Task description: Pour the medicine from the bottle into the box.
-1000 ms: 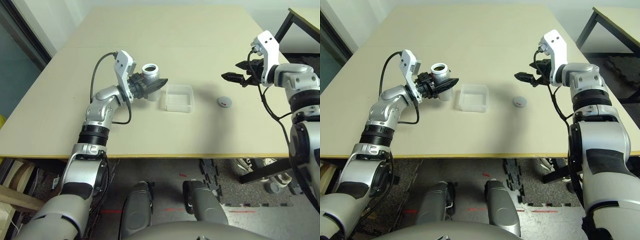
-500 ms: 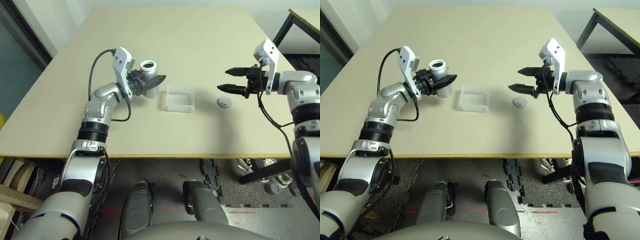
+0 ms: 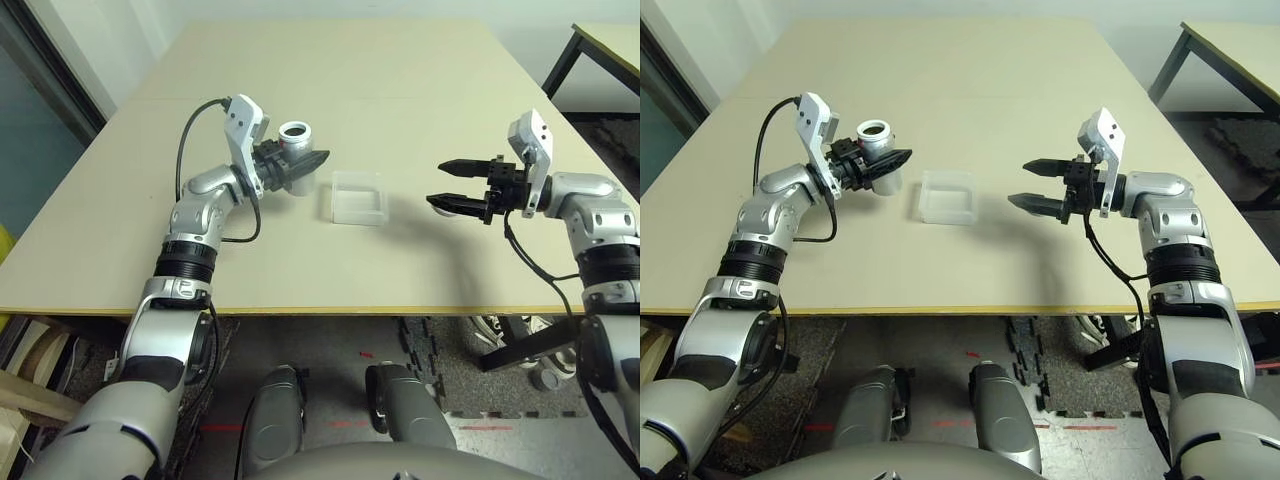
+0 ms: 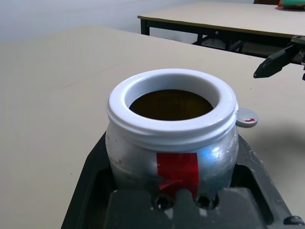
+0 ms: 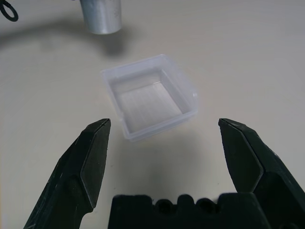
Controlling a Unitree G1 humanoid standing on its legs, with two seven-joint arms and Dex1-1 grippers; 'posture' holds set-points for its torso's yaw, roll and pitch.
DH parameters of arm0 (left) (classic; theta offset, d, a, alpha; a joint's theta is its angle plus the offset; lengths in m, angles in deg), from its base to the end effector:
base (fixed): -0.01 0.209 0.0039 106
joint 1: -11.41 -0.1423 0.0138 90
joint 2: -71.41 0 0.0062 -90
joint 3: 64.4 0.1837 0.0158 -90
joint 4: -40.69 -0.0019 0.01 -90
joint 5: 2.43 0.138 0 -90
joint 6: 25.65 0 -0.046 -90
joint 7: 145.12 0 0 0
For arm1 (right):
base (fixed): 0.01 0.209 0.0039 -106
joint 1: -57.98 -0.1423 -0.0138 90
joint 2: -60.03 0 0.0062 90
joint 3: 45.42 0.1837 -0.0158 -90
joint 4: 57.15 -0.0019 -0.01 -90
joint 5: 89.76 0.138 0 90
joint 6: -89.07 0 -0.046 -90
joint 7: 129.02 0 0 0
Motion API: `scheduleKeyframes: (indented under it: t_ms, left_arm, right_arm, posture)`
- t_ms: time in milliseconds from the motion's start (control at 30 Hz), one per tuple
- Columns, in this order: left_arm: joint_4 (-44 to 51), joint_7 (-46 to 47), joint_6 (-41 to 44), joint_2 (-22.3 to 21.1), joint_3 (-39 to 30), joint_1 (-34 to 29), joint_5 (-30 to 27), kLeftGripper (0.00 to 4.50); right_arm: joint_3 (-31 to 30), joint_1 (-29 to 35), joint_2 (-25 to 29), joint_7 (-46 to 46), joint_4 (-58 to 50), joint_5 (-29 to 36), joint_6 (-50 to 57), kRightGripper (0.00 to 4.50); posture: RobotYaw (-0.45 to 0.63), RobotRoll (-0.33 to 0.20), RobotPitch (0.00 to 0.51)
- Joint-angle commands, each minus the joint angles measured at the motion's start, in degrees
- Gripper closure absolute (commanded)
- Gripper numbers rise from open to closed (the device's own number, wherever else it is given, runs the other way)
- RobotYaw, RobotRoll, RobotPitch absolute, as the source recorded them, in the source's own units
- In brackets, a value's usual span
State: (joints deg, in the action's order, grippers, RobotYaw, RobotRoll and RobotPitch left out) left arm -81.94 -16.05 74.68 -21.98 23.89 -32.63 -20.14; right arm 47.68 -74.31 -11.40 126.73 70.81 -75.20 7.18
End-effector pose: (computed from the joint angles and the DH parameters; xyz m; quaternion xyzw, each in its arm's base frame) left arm 0.3385 0.1913 0.1595 0.0122 -0.0278 -0.4343 0.9003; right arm 0.3186 -0.2786 0.1613 -0.0892 0.0653 0.5136 0.8509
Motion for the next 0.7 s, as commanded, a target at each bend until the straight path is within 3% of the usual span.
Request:
scheduleKeyframes:
  t_ms: [33,700]
  left_arm:
    - [-0.6,1.4,0.2,-0.9,-0.2,0.4,1.5,1.85]
    - [-5.0,4.4,-0.6,-0.3,0.8,4.9,4.8,1.85]
  right_arm:
    - [-0.5,-0.4,-0.6,-0.5,0.2,-0.1,-0.5,0.0]
    - [-1.1,-0.3,-0.9,-0.7,-0.5,-0.7,-0.4,0.0]
  posture:
    - [-0.09,0.0,0.071]
    - [-0.1,0.0,0.074]
